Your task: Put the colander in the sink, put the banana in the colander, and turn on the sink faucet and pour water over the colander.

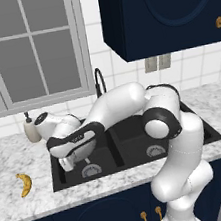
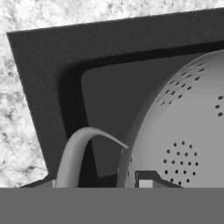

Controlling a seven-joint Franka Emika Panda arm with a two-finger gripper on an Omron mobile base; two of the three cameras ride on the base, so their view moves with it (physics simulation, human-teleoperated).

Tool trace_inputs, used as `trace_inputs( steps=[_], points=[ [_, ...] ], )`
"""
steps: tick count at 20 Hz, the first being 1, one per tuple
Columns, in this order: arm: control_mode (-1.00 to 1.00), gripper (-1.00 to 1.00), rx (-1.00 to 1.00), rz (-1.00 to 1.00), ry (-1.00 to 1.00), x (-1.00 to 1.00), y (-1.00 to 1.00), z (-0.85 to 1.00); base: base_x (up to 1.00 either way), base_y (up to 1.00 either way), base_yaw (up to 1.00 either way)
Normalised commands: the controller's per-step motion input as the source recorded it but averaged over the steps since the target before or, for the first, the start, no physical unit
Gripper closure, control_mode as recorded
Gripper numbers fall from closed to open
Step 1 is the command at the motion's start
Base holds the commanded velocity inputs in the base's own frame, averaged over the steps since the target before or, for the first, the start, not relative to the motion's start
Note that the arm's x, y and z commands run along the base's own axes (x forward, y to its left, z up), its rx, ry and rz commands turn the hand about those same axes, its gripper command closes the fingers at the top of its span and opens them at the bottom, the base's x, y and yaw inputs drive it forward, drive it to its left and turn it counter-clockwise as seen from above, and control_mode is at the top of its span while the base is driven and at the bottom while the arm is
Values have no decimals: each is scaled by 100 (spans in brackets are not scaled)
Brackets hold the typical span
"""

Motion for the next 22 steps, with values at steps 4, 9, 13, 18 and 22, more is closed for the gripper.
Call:
trace_inputs(
  steps=[4,9,13,18,22],
  points=[
    [-100,100,4,11,0,0,-27,-17,0,0,0],
    [-100,100,12,0,0,4,-28,-15,0,0,0],
    [-100,100,9,0,0,21,-14,-15,0,0,0],
    [-100,100,11,-1,0,16,-21,-24,0,0,0],
    [-100,100,13,0,5,11,-10,-16,0,0,0]
  ],
)
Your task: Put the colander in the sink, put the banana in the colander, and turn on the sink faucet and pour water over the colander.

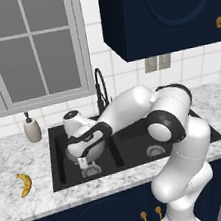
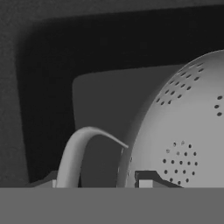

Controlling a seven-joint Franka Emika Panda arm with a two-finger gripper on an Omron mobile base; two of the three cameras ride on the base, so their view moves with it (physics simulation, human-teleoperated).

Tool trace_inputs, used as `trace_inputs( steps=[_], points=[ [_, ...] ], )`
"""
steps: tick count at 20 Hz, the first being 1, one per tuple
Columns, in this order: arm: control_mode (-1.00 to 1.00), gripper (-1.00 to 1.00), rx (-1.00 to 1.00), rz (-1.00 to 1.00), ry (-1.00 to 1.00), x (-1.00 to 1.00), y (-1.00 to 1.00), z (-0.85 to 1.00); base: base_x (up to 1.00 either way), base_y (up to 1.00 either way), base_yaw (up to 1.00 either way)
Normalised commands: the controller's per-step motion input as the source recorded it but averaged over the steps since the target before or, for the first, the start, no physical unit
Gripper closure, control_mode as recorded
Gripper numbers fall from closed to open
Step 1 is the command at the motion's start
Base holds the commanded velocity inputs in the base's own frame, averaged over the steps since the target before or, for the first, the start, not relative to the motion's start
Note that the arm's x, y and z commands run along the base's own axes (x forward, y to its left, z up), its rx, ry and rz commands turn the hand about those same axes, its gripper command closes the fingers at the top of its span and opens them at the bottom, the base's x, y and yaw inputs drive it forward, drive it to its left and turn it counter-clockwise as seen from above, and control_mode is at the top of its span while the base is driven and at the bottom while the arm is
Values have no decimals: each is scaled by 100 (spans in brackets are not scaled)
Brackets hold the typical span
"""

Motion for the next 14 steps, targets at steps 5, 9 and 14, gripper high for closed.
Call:
trace_inputs(
  steps=[5,9,14],
  points=[
    [-100,100,10,-3,12,20,0,-10,0,0,0],
    [-100,100,5,-7,17,10,-1,-18,0,0,0],
    [-100,100,0,-8,15,9,1,-27,0,0,0]
  ],
)
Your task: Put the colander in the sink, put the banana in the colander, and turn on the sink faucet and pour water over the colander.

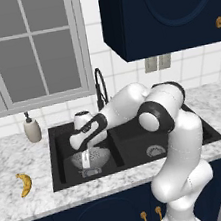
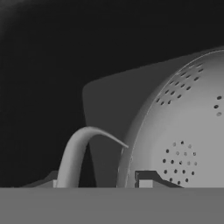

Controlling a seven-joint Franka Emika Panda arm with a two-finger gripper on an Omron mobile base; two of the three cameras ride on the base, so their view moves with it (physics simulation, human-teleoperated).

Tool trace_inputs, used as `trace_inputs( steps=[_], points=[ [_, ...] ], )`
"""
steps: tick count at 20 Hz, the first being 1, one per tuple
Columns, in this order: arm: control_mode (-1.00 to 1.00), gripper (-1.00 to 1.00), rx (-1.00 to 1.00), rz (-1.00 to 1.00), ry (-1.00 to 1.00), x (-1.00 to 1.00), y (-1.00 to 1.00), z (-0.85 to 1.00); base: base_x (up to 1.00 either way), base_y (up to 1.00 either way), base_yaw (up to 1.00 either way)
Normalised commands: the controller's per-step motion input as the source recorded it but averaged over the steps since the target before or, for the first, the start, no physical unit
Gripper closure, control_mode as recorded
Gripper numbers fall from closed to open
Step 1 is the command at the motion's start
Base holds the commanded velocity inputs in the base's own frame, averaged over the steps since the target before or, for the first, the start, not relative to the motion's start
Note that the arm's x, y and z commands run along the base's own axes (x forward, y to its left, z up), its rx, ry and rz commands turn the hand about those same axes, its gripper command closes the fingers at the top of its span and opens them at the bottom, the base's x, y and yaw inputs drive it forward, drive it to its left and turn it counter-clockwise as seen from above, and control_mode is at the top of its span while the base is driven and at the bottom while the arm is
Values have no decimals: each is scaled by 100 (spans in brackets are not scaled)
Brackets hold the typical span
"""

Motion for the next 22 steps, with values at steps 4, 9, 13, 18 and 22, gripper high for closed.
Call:
trace_inputs(
  steps=[4,9,13,18,22],
  points=[
    [-100,100,0,-3,6,18,1,-29,0,0,0],
    [-100,100,-4,0,0,34,0,-14,0,0,0],
    [-100,100,-7,0,0,33,1,-12,0,0,0],
    [-100,100,-2,0,0,28,14,-20,0,0,0],
    [-100,100,0,0,0,19,18,-25,0,0,0]
  ],
)
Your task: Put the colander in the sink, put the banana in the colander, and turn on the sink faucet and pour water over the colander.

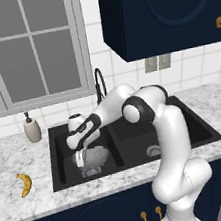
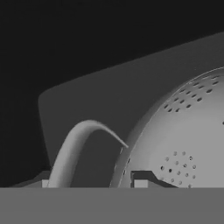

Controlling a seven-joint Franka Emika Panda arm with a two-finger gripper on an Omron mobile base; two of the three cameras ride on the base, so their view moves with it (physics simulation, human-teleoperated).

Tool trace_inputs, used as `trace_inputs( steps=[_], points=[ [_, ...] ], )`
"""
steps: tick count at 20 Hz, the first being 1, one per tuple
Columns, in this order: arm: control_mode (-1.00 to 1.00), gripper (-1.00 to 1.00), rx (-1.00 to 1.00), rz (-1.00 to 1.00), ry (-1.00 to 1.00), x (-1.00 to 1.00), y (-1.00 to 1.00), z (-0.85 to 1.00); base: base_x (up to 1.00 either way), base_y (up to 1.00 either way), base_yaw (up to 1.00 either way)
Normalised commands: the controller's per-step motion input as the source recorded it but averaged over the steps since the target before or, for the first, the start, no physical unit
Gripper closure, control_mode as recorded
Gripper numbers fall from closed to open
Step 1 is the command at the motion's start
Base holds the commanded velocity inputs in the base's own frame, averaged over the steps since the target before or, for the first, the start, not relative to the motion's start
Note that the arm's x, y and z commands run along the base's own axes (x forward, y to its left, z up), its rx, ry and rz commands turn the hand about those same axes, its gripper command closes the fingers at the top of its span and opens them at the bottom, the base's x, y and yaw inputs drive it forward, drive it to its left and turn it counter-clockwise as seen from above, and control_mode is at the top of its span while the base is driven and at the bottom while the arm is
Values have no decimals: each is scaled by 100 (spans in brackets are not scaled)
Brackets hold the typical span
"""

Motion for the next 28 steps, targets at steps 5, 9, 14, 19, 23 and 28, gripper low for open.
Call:
trace_inputs(
  steps=[5,9,14,19,23,28],
  points=[
    [-100,100,0,0,0,3,7,-24,0,0,0],
    [-100,-100,0,0,2,-2,1,-16,0,0,0],
    [-100,-100,0,-2,1,-15,-1,-1,0,0,0],
    [-100,-100,0,-3,0,-20,-3,0,0,0,0],
    [-100,-100,-1,-3,-1,-22,-6,1,0,0,0],
    [-100,-100,0,-2,-1,-35,7,34,0,0,0]
  ],
)
